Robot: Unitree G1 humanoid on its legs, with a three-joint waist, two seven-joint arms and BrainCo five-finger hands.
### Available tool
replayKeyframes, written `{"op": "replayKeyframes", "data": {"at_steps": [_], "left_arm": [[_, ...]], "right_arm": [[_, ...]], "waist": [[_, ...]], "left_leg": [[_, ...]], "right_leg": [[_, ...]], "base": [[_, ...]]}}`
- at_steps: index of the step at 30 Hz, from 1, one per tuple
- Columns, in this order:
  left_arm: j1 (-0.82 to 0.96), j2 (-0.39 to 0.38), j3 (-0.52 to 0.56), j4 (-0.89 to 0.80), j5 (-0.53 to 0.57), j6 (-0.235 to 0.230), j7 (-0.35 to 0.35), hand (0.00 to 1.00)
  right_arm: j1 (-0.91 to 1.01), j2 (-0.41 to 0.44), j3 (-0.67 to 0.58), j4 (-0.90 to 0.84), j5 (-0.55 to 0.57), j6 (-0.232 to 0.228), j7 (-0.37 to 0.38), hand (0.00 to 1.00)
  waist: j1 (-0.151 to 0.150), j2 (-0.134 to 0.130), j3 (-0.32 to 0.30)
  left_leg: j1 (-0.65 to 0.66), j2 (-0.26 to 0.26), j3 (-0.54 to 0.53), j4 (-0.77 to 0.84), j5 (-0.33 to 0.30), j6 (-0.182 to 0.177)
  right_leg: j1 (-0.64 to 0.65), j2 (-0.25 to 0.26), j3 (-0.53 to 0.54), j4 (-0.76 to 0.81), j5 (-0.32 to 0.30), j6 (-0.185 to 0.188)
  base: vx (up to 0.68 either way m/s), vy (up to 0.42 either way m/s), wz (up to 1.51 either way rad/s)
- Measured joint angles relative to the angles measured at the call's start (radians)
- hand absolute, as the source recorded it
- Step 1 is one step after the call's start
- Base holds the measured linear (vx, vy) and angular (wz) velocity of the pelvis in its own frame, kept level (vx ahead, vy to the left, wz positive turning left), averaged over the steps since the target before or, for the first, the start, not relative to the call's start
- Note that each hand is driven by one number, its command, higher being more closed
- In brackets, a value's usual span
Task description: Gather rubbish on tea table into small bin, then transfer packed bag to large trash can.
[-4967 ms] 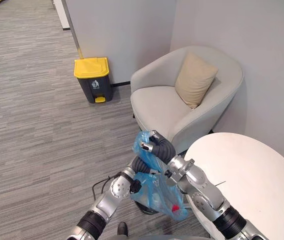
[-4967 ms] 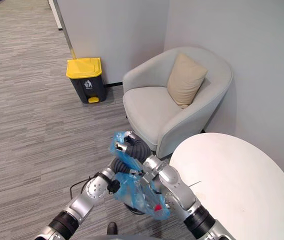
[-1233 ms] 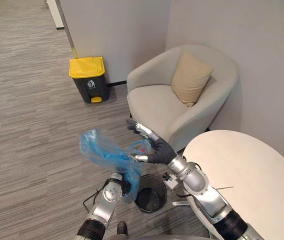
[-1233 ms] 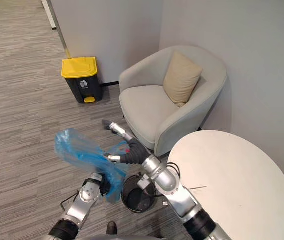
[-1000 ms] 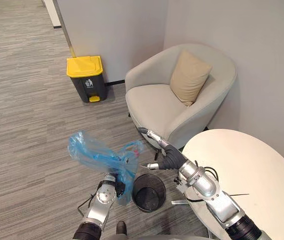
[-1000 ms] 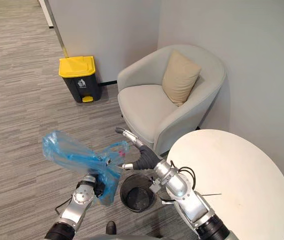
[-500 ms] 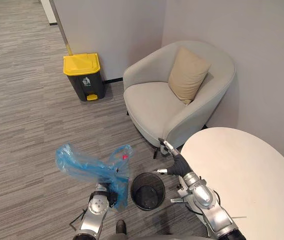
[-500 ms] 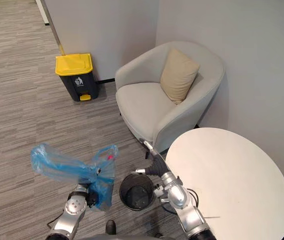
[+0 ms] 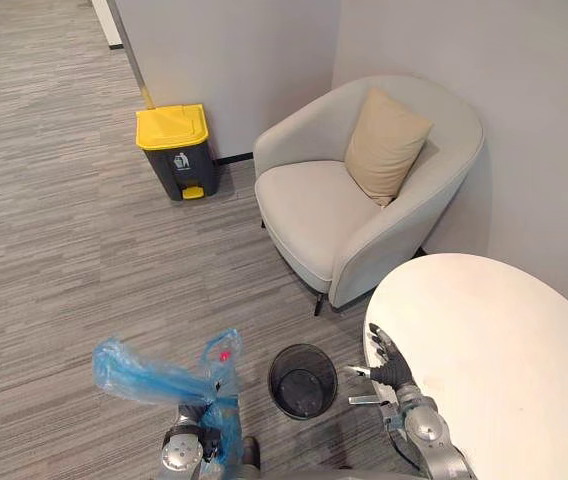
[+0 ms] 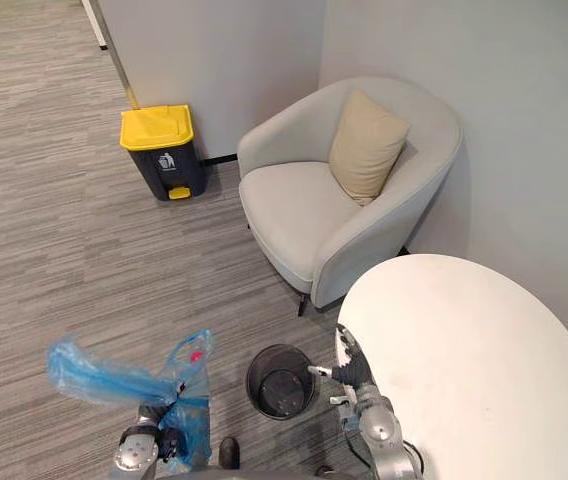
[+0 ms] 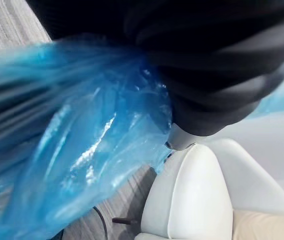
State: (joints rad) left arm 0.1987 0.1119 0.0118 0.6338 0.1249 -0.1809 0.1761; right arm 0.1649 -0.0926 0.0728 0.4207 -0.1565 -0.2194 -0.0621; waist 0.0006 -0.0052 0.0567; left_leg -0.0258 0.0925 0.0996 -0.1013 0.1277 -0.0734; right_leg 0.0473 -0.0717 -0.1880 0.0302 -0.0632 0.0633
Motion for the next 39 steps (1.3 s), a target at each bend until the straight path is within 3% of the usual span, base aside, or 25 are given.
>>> {"op": "replayKeyframes", "data": {"at_steps": [8, 17, 21, 24, 26, 28, 29, 31, 34, 36, 37, 38, 39], "left_arm": [[0.006, -0.006, 0.000, 0.048, -0.008, 0.000, -0.004, 1.00], [0.025, -0.011, -0.001, 0.074, -0.009, 0.000, -0.022, 1.00], [-0.005, -0.007, -0.001, 0.072, -0.021, -0.001, -0.022, 1.00], [-0.026, -0.008, -0.003, 0.059, -0.036, 0.000, -0.022, 1.00], [-0.026, -0.011, -0.002, 0.023, -0.037, 0.000, -0.022, 1.00], [-0.036, -0.010, -0.001, -0.007, -0.037, -0.002, -0.022, 1.00], [-0.035, -0.013, 0.001, -0.015, -0.038, -0.002, -0.021, 1.00], [-0.017, -0.042, 0.002, -0.039, -0.046, -0.003, -0.021, 1.00], [0.000, -0.074, -0.002, -0.047, -0.053, -0.003, -0.021, 1.00], [0.003, -0.078, -0.009, -0.052, -0.054, -0.003, -0.021, 1.00], [-0.009, -0.077, -0.019, -0.076, -0.054, -0.001, -0.021, 1.00], [-0.015, -0.077, -0.024, -0.092, -0.053, -0.001, -0.022, 1.00], [-0.024, -0.078, -0.031, -0.115, -0.053, -0.002, -0.022, 1.00]], "right_arm": [[-0.005, 0.013, -0.024, 0.106, 0.022, 0.009, -0.002, 0.00], [-0.002, 0.007, -0.022, 0.116, 0.005, 0.012, -0.010, 0.00], [-0.038, 0.008, -0.011, 0.116, -0.011, 0.024, -0.031, 0.00], [-0.057, 0.007, 0.016, 0.114, -0.013, 0.032, -0.048, 0.00], [-0.058, 0.007, 0.025, 0.101, -0.013, 0.031, -0.051, 0.00], [-0.056, 0.009, 0.028, 0.098, -0.013, 0.031, -0.053, 0.00], [-0.058, 0.007, 0.048, 0.098, -0.013, 0.031, -0.053, 0.00], [-0.069, -0.007, 0.074, 0.075, -0.013, 0.031, -0.054, 0.00], [-0.070, -0.005, 0.085, 0.023, -0.012, 0.028, -0.072, 0.00], [-0.071, -0.006, 0.074, 0.024, -0.011, 0.030, -0.080, 0.00], [-0.069, 0.007, 0.054, 0.022, -0.010, 0.031, -0.091, 0.00], [-0.071, 0.011, 0.042, 0.020, -0.010, 0.031, -0.092, 0.00], [-0.071, 0.012, 0.021, 0.011, -0.008, 0.033, -0.099, 0.00]], "waist": [[-0.013, 0.000, 0.000], [-0.008, 0.004, 0.008], [0.011, -0.009, 0.042], [0.013, -0.029, 0.060], [0.014, -0.028, 0.061], [0.014, -0.044, 0.068], [0.023, -0.051, 0.071], [0.070, -0.021, 0.072], [0.071, 0.016, 0.084], [0.067, 0.020, 0.087], [0.064, 0.012, 0.091], [0.063, 0.004, 0.099], [0.064, -0.013, 0.111]], "left_leg": [[0.010, -0.004, 0.003, 0.003, 0.000, 0.005], [0.014, -0.002, 0.031, -0.002, -0.010, 0.003], [-0.024, -0.013, 0.052, 0.006, -0.009, 0.004], [-0.062, -0.031, 0.035, 0.062, -0.015, 0.023], [-0.095, -0.025, 0.018, 0.110, -0.032, 0.032], [-0.117, -0.050, -0.015, 0.140, -0.033, 0.033], [-0.121, -0.062, -0.028, 0.152, -0.034, 0.033], [-0.145, -0.039, -0.034, 0.169, -0.033, 0.031], [-0.190, -0.018, -0.081, 0.169, -0.006, -0.003], [-0.204, -0.009, -0.083, 0.162, 0.033, -0.020], [-0.211, -0.003, -0.069, 0.143, 0.052, -0.053], [-0.225, -0.002, -0.032, 0.186, 0.030, -0.042], [-0.252, -0.001, 0.044, 0.332, -0.044, 0.005]], "right_leg": [[0.008, -0.002, 0.001, 0.000, -0.001, 0.001], [-0.017, -0.005, 0.031, 0.027, -0.012, 0.003], [-0.144, -0.028, 0.058, 0.202, -0.080, 0.007], [-0.178, -0.055, 0.056, 0.289, -0.114, 0.012], [-0.178, -0.058, 0.059, 0.304, -0.132, 0.030], [-0.195, -0.075, 0.099, 0.398, -0.203, 0.044], [-0.191, -0.081, 0.108, 0.406, -0.224, 0.023], [-0.191, -0.055, 0.101, 0.381, -0.213, 0.004], [-0.188, -0.030, 0.034, 0.347, -0.186, -0.021], [-0.182, -0.028, -0.009, 0.347, -0.176, -0.036], [-0.179, -0.042, -0.049, 0.333, -0.164, -0.053], [-0.177, -0.052, -0.062, 0.331, -0.160, -0.055], [-0.173, -0.078, -0.079, 0.325, -0.151, -0.051]], "base": [[0.00, -0.001, 0.00], [-0.03, 0.004, -0.08], [-0.02, 0.011, -0.16], [0.03, -0.005, 0.22], [0.01, -0.008, 0.43], [-0.01, -0.032, 0.79], [-0.03, -0.058, 0.45], [-0.07, -0.072, 0.20], [-0.10, -0.048, 0.42], [-0.10, -0.058, 0.62], [-0.10, -0.019, 0.67], [-0.10, 0.006, 0.65], [-0.07, 0.017, 0.46]]}}
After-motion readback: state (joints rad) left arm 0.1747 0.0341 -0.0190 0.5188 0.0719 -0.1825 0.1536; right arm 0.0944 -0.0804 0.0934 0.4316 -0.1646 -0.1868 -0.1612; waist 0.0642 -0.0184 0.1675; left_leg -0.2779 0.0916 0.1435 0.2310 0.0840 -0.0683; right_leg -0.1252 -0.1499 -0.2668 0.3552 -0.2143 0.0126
